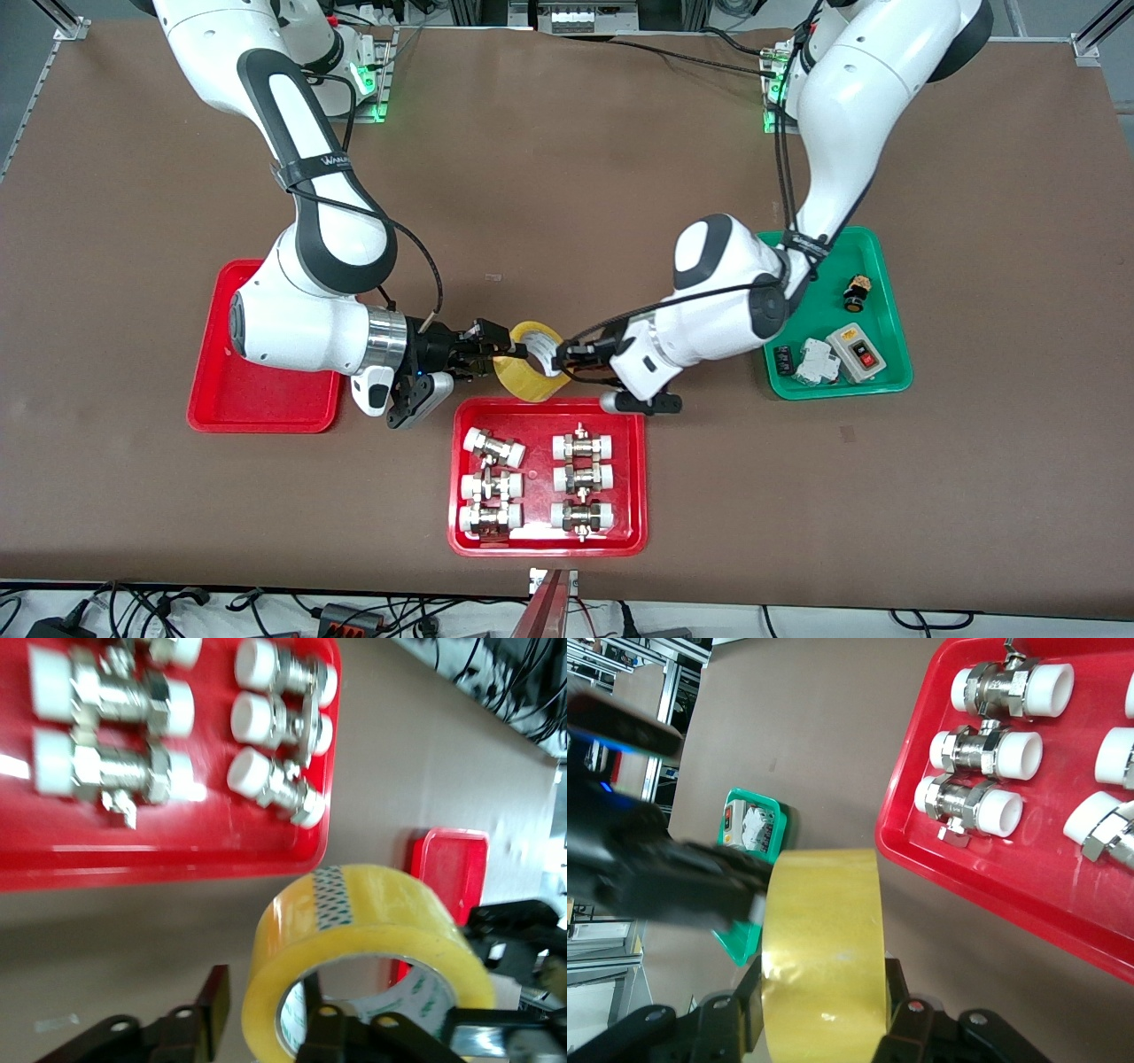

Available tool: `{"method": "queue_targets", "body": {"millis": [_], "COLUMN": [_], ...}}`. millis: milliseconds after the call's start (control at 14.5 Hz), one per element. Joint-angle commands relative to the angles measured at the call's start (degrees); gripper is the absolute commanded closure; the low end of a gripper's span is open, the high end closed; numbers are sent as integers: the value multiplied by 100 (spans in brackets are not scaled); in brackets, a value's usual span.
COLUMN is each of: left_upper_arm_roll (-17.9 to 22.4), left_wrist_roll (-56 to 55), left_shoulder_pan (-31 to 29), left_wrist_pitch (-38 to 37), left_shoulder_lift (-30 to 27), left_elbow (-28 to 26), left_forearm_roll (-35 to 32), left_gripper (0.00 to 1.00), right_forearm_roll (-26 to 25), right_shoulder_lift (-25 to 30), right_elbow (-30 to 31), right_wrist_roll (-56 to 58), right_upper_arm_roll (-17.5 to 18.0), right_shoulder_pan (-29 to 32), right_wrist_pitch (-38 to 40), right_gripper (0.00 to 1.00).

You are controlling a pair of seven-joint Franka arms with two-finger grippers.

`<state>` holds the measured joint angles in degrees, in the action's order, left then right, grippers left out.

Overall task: Left arm passes tape to right arm into tray
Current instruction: 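Open the left gripper and withdraw it while the right gripper carries tape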

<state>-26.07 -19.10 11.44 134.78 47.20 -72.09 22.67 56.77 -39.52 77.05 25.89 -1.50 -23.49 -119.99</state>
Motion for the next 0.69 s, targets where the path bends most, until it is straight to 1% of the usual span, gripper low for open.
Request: {"method": "queue_targets", "body": {"millis": [0, 69, 138, 207, 276, 345, 414, 483, 552, 621], "left_upper_arm_roll": [41, 50, 50, 32, -3, -3, 23, 32, 6, 23], "left_wrist_roll": [292, 371, 415, 468, 503, 495, 478, 469, 477, 486], "left_shoulder_pan": [-553, -755, -975, -1160, -1266, -1363, -1477, -1748, -2107, -2398], "left_wrist_pitch": [-808, -1352, -1836, -2372, -2751, -2903, -2974, -3149, -3481, -3789], "left_shoulder_lift": [-526, -710, -869, -1079, -1255, -1414, -1502, -1573, -1652, -1739], "left_elbow": [-112, -112, -112, -112, -95, -86, -95, -86, -68, -42], "left_forearm_roll": [-175, -402, -883, -1584, -2165, -2380, -2390, -2417, -2443, -2461], "left_gripper": [0, 0, 0, 0, 0, 0, 0, 0, 0, 0], "right_forearm_roll": [-78, -148, -175, -193, -202, -228, -376, -708, -981, -1141], "right_shoulder_lift": [-47, -47, -38, -38, -38, -38, -21, 6, 23, 32], "right_elbow": [-85, -85, -85, -76, -67, -50, -41, -41, -41, -49], "right_wrist_roll": [57, 57, 57, 48, 39, 30, 13, -48, -66, -49], "right_upper_arm_roll": [0, 0, 0, 0, 0, 0, -17, -61, -157, -193], "right_shoulder_pan": [47, 47, 47, 38, 38, 38, 55, 90, 230, 449], "right_wrist_pitch": [178, 178, 178, 186, 186, 221, 335, 519, 738, 1079], "right_gripper": [70, 70, 70, 70, 70, 70, 70, 70, 70, 70]}}
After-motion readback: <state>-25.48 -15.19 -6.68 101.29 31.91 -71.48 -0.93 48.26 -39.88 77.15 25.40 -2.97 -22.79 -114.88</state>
